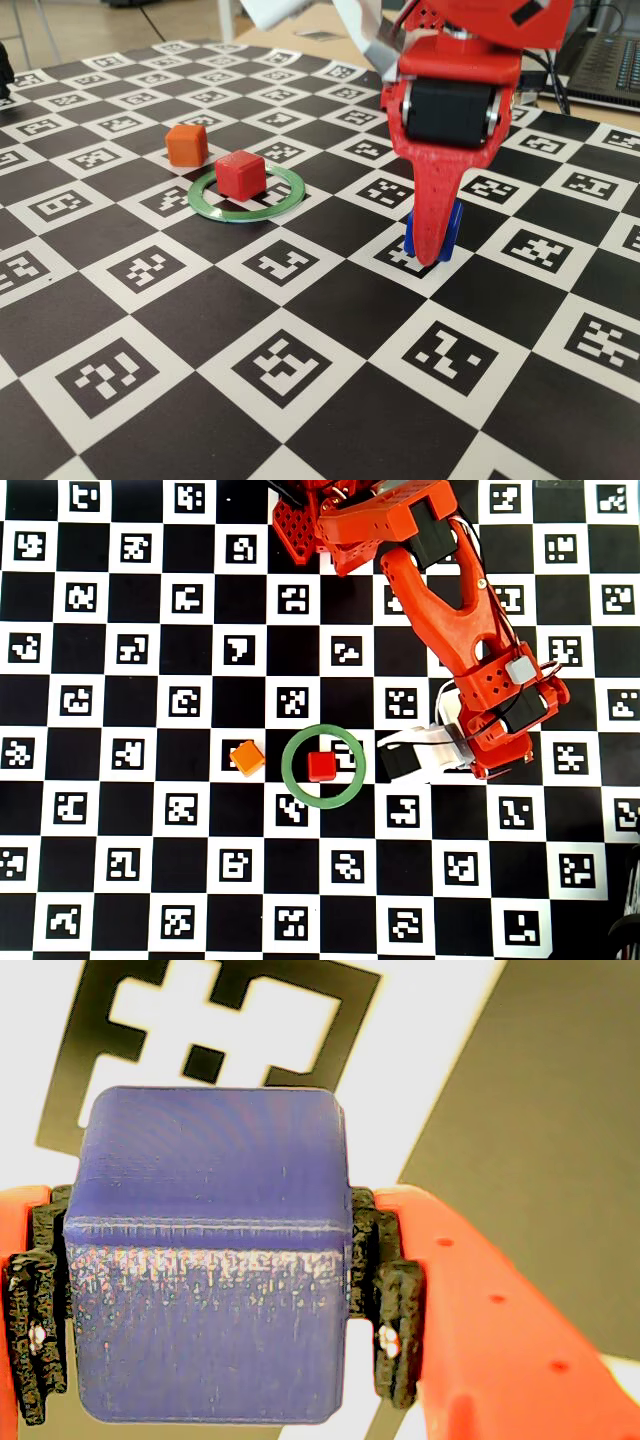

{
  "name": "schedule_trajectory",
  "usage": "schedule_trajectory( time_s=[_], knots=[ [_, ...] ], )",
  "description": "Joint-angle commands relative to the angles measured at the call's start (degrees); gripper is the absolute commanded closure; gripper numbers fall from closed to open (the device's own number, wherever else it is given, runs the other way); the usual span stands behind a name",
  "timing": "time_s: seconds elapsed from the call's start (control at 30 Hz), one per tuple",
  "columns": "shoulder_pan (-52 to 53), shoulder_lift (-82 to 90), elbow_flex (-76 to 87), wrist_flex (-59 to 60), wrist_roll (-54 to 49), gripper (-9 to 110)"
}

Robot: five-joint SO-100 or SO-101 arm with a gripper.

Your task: Grab the red cube then put it in the green circle then put the blue cube on top and finally the orange cube on top

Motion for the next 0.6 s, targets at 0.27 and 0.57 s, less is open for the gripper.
schedule_trajectory(
  time_s=[0.27,0.57],
  knots=[
    [9.93,18.28,-8.70,13.01,0.62,104],
    [17.75,24.43,-7.29,17.58,-2.72,104]
  ],
)
